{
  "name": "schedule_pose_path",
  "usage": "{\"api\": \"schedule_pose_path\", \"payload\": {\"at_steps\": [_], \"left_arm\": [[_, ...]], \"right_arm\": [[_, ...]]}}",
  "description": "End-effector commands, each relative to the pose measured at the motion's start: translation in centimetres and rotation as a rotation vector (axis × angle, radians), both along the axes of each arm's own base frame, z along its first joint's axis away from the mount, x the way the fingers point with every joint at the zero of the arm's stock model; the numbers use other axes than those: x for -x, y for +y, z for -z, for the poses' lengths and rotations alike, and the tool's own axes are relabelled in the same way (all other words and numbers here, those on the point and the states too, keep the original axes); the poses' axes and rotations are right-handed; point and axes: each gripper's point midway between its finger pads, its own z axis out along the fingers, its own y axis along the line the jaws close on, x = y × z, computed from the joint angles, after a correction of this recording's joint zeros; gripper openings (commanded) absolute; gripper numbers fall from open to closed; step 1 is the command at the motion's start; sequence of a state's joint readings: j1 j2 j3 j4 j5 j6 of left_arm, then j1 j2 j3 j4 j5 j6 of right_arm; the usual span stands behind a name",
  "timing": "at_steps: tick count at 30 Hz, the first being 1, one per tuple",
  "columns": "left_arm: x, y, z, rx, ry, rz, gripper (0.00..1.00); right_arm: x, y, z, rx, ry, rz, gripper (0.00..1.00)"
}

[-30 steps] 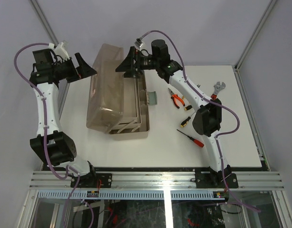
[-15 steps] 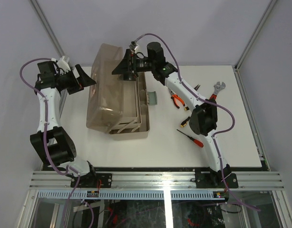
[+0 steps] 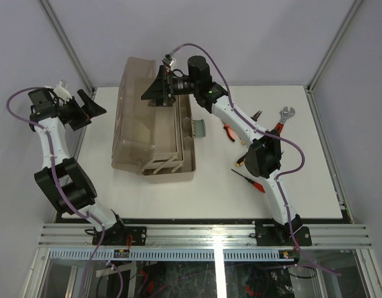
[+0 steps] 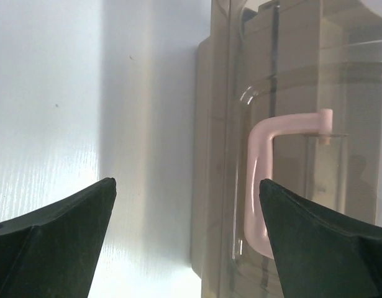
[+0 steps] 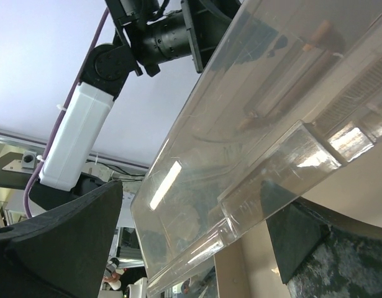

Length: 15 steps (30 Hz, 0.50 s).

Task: Pack the tool kit

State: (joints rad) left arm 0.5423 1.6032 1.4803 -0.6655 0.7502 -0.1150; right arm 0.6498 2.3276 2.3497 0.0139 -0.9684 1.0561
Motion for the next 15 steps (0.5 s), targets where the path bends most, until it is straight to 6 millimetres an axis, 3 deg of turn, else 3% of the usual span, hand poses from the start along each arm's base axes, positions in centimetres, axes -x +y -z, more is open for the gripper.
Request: {"api": "schedule_pose_path", "payload": {"at_steps": [1, 9, 15], "left_arm": [[-0.5, 0.5, 0.7, -0.015, -0.023, 0.015, 0.97], [-0.4, 0.2, 1.3, -0.001, -0.021, 0.027, 0.96], [-0.4, 0.0, -0.2, -0.010, -0.054, 0.033, 0.96]], "right_arm": [[2.3, 0.4, -3.5, -0.094, -0.093, -0.089, 0.99], [4.7, 1.8, -3.6, -0.140, -0.100, -0.201, 0.99], [5.5, 2.4, -2.7, -0.131, -0.091, -0.230, 1.00]]}}
